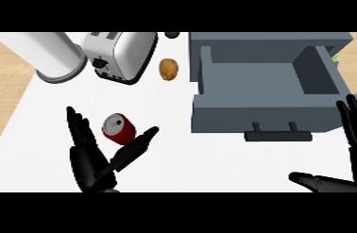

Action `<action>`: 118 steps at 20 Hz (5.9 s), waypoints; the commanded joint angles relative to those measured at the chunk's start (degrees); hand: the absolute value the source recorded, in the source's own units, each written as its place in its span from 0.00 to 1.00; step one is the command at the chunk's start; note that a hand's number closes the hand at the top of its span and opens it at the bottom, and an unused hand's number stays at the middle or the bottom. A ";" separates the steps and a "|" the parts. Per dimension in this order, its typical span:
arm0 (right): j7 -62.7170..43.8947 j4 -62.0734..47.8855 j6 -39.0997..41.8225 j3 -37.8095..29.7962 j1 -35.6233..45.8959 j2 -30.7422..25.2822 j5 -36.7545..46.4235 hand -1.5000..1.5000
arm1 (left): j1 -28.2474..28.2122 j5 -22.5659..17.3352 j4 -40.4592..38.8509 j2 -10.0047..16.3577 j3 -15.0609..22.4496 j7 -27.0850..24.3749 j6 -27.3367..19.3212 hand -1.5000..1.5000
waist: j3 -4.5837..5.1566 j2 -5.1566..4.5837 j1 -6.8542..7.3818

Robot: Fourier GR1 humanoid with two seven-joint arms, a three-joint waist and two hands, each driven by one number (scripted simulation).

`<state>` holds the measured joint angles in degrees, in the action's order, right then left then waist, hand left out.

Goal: Pick up the can, place it into the drawer and close the drawer

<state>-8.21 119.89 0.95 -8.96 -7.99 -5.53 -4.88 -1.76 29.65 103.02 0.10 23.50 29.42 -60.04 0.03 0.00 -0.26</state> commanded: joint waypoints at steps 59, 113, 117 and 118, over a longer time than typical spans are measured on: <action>-7.71 6.20 4.55 -7.07 3.19 0.29 -0.44 0.00 | 28.75 -65.91 -78.26 -0.02 -26.32 -80.27 33.76 1.00 | 0.03 -0.22 -0.40; -13.80 11.00 2.66 -9.79 6.81 -1.86 -0.63 0.00 | 83.49 -46.21 -66.81 -0.07 -14.10 -18.59 35.41 1.00 | -0.07 -0.41 -1.82; -11.98 10.68 2.42 -7.36 6.49 0.00 1.07 0.00 | 87.08 -48.94 -73.50 -0.09 -12.46 -20.60 34.59 1.00 | -0.12 -0.81 -3.11; -14.72 12.78 3.04 -8.57 6.62 -1.49 -1.33 0.00 | 87.05 -52.20 -71.55 -0.09 -9.82 -19.55 32.49 1.00 | -0.12 -0.59 -3.62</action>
<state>-21.05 130.35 3.80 -18.26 -1.19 -6.98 -5.35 82.78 -18.83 34.68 0.17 11.08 10.94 -25.73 -0.08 -0.52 -2.72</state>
